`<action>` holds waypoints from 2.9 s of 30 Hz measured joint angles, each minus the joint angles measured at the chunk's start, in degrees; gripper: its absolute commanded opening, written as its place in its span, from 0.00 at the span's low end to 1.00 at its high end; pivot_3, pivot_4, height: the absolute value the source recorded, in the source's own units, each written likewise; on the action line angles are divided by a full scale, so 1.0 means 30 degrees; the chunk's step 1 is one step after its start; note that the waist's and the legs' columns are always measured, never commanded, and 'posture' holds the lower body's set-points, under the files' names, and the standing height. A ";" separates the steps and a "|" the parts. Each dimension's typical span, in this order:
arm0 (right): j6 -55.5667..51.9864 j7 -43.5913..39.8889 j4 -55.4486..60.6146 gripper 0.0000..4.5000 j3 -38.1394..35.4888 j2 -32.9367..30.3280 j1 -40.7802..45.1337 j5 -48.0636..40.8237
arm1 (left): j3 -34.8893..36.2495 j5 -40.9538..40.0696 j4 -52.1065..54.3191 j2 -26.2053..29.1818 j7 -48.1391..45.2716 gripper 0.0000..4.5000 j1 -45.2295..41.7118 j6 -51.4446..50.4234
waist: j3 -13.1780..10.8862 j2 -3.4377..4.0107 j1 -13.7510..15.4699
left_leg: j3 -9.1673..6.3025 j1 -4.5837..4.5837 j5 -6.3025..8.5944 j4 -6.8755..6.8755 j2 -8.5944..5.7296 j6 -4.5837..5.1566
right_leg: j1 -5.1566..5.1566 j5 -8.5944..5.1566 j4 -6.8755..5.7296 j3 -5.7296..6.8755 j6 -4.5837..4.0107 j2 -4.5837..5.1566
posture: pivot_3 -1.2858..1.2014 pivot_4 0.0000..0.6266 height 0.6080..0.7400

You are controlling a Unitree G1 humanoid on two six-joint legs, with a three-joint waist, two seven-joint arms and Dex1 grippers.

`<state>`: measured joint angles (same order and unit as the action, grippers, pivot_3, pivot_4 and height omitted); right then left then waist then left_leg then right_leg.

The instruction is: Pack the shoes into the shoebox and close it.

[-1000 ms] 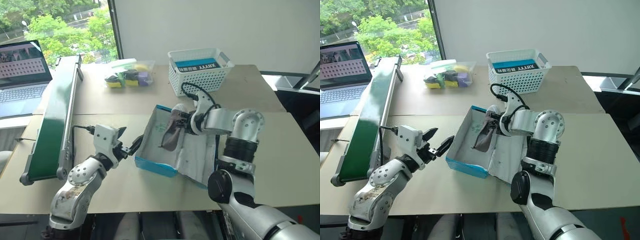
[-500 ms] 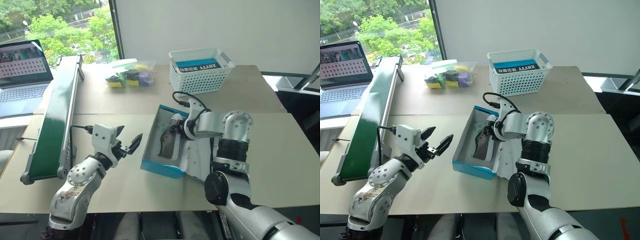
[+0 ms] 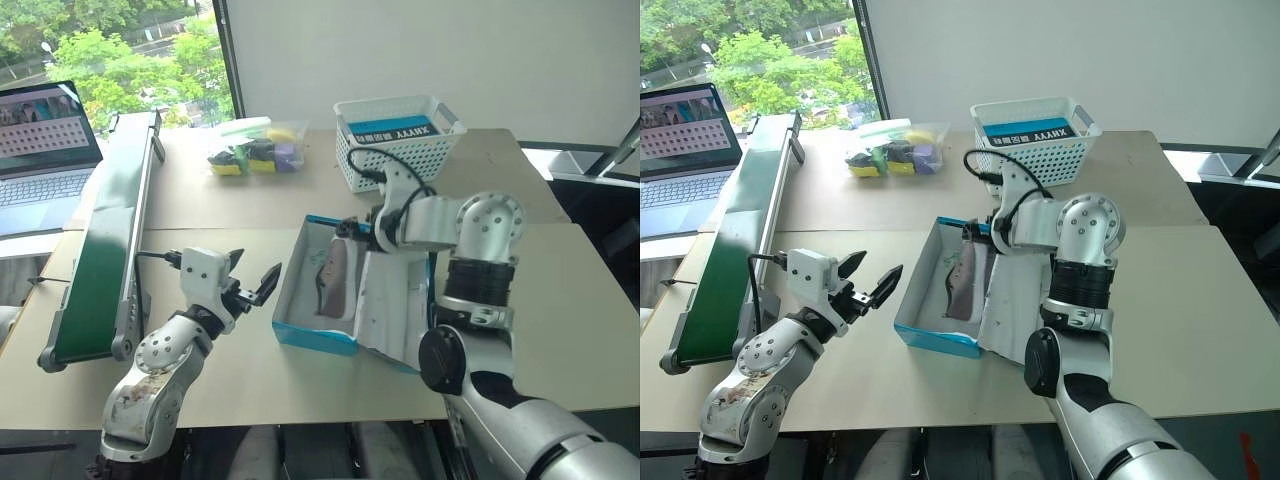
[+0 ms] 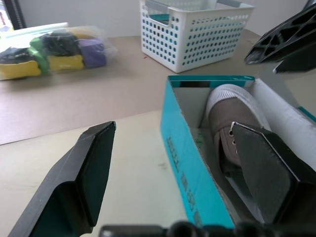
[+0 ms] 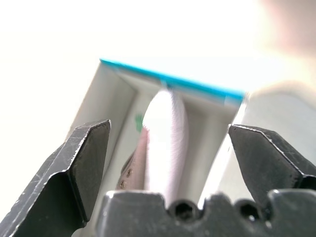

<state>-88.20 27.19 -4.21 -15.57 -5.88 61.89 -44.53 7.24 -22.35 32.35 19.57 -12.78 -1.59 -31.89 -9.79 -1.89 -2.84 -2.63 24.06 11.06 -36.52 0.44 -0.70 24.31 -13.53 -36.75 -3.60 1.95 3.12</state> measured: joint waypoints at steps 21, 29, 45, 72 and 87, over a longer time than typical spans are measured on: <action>1.6582 -2.0580 0.3580 1.00 1.2514 -0.3247 -0.6343 0.6175 | 0.8730 0.1341 -0.1539 0.0090 0.4000 1.00 0.1859 -0.0656 | 0.0014 -0.0029 0.0107 | -0.0008 -0.0046 0.0018 0.0004 0.0014 0.0004 | -0.0007 0.0007 -0.0015 0.0009 -0.0008 0.0026 | 0.52 0.24 0.98; 1.8120 -2.1935 0.3364 1.00 1.2746 -0.2730 -0.7204 0.7691 | 0.8952 0.0654 -0.1520 0.0110 0.3487 1.00 0.2559 -0.1438 | 0.0014 -0.0030 0.0079 | -0.0005 -0.0072 0.0023 0.0007 0.0023 -0.0003 | -0.0019 0.0007 -0.0016 0.0000 -0.0011 0.0020 | 0.52 0.24 0.98; 1.9096 -2.2415 0.3246 1.00 1.3182 -0.2245 -0.7320 1.0102 | 0.8809 0.0628 -0.1471 0.0464 0.3310 1.00 0.2625 -0.2955 | 0.0015 -0.0031 0.0109 | -0.0007 -0.0080 0.0025 0.0006 0.0021 -0.0006 | -0.0019 0.0009 -0.0025 -0.0001 -0.0014 0.0023 | 0.52 0.24 0.98; 1.9089 -2.2743 0.3246 1.00 1.3157 -0.1941 -0.7462 1.0691 | 0.8438 0.1337 -0.2051 0.0095 0.4722 1.00 0.1246 -0.3400 | 0.0018 -0.0035 0.0106 | -0.0012 -0.0084 0.0026 0.0005 0.0013 -0.0008 | -0.0017 0.0010 -0.0049 -0.0005 -0.0015 0.0028 | 0.52 0.24 0.98; 1.9045 -2.2728 0.3247 1.00 1.3147 -0.1941 -0.7478 1.0696 | 0.8453 0.1352 -0.2795 -0.0441 0.5108 1.00 0.0655 -0.3435 | 0.0019 -0.0036 0.0108 | -0.0012 -0.0087 0.0026 0.0003 0.0012 -0.0008 | -0.0015 0.0010 -0.0063 -0.0005 -0.0016 0.0027 | 0.52 0.24 0.98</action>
<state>-31.07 -40.99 5.54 23.87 -11.70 39.45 -12.44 32.59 -18.30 23.96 18.25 2.54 0.37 -42.19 -9.73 -1.99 -2.51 -2.66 23.80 11.13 -36.51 0.47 -0.73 24.26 -13.50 -36.93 -3.62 1.90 3.20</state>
